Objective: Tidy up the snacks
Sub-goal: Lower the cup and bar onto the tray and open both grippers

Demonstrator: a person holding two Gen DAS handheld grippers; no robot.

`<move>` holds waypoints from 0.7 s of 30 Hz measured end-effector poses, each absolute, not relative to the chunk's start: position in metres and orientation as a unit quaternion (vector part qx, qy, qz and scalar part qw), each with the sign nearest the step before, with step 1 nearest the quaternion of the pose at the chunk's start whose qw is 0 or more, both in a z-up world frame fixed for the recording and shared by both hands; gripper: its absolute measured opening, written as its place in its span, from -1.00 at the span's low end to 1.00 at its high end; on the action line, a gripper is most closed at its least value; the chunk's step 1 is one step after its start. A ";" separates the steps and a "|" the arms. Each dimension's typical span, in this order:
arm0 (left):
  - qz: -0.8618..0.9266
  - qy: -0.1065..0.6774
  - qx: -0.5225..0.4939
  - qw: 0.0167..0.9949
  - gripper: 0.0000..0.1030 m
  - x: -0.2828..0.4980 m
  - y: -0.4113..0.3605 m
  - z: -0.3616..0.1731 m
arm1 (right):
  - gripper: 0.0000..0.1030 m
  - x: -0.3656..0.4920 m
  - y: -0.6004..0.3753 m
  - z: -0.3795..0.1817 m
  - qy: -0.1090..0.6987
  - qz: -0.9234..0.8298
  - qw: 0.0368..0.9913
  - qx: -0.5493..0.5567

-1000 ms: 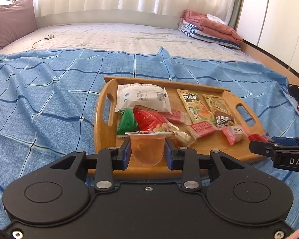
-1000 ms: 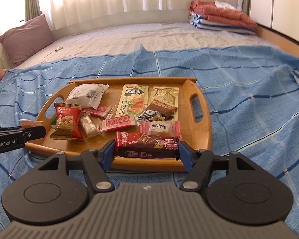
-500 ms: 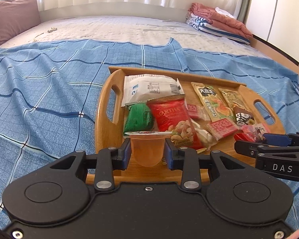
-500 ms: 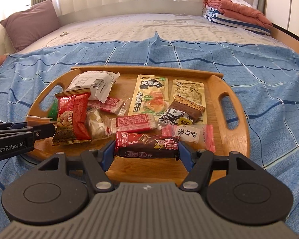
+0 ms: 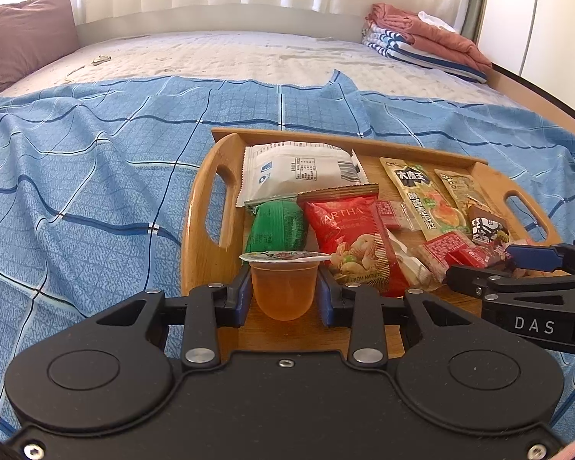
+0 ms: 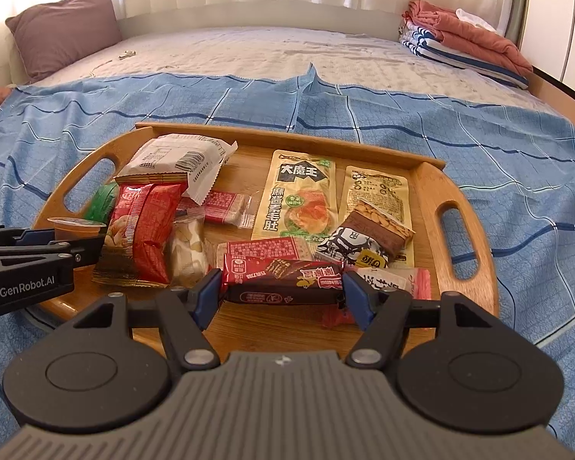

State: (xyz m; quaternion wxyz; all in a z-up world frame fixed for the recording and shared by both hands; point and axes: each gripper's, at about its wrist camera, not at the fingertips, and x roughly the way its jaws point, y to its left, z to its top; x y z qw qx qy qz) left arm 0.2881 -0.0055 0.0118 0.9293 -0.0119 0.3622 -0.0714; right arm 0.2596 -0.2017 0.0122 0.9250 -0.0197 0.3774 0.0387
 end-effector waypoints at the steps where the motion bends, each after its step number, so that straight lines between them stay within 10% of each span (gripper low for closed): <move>1: -0.071 0.362 -0.012 0.929 -0.36 0.288 -0.006 0.012 | 0.36 0.260 -0.201 0.011 0.378 0.038 0.925 -0.019; 11: -0.073 0.348 0.002 0.935 -0.16 0.283 -0.005 0.021 | 0.60 0.257 -0.202 0.012 0.374 0.033 0.927 -0.016; 21: -0.082 0.322 0.000 0.943 0.72 0.262 -0.002 0.047 | 0.76 0.236 -0.205 0.036 0.350 0.033 0.936 -0.019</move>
